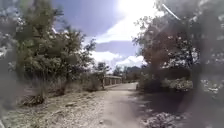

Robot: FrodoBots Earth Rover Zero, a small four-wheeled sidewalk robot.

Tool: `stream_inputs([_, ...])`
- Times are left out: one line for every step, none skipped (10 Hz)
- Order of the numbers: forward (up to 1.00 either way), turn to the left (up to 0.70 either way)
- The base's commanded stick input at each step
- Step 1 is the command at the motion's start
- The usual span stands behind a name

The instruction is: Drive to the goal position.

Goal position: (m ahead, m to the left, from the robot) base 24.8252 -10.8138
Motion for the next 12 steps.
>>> stream_inputs([0.70, 0.00])
stream_inputs([0.70, 0.00])
stream_inputs([0.70, 0.00])
stream_inputs([0.70, 0.00])
stream_inputs([0.70, 0.00])
stream_inputs([0.70, 0.00])
stream_inputs([0.70, 0.00])
stream_inputs([0.70, 0.00])
stream_inputs([0.70, 0.00])
stream_inputs([0.70, 0.00])
stream_inputs([0.70, 0.00])
stream_inputs([0.70, 0.00])
